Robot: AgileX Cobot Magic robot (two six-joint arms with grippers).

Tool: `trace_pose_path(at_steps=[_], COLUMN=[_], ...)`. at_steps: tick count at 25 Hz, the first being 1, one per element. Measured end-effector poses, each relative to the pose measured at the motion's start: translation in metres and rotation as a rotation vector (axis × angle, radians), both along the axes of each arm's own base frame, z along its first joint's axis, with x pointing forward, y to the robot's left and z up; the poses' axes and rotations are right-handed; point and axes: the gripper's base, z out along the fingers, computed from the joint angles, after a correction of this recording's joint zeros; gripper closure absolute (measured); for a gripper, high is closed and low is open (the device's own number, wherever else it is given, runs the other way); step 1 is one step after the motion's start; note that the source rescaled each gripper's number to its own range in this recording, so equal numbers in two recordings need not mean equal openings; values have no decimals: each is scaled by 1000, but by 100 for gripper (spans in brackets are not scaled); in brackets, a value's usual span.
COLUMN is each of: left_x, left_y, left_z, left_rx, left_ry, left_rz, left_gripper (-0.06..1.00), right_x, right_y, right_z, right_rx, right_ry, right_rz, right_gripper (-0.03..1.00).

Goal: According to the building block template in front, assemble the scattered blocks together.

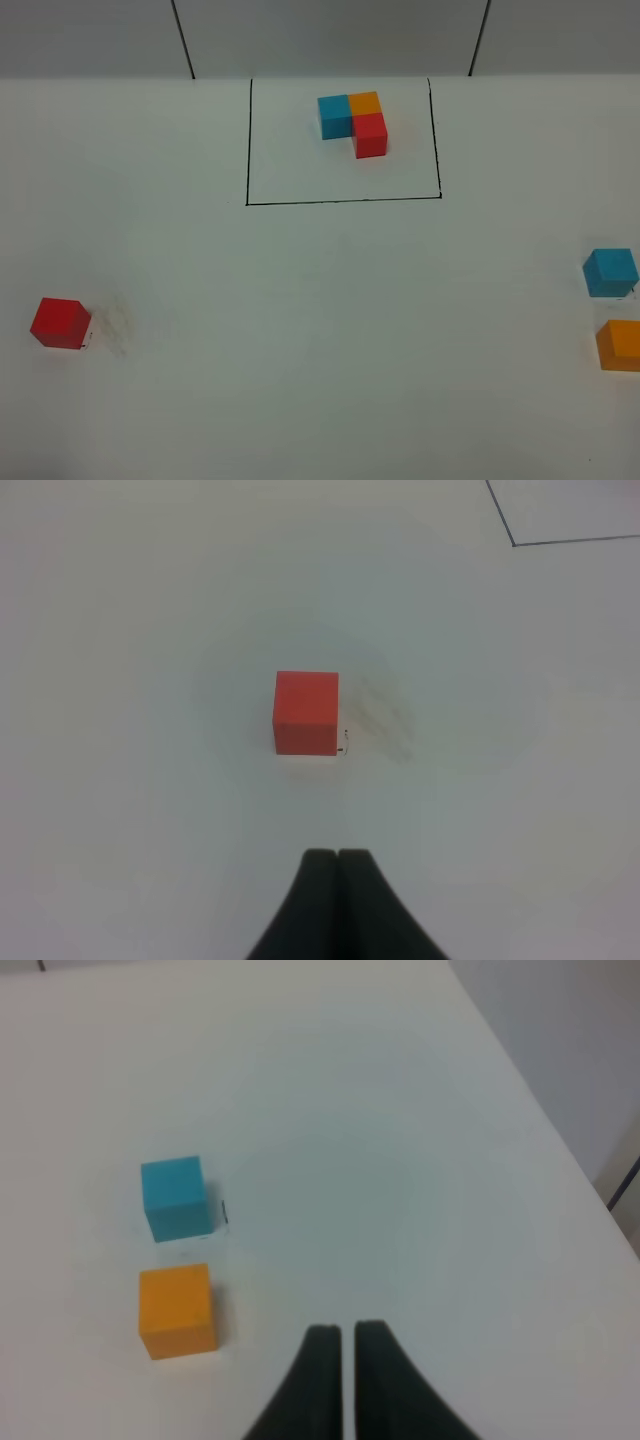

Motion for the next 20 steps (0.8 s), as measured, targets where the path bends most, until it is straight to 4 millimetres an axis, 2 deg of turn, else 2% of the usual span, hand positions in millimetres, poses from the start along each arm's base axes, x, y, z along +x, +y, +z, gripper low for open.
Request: trace_pose_path(at_steps=[20], left_x=[0], left_y=[0], left_z=[0], left_rx=[-1], left_ry=[0], left_rz=[0], left_gripper=[94], right_x=[0], right_y=[0], right_z=[0], right_rx=[0], right_ry=[0], right_rz=[0], right_gripper=[97])
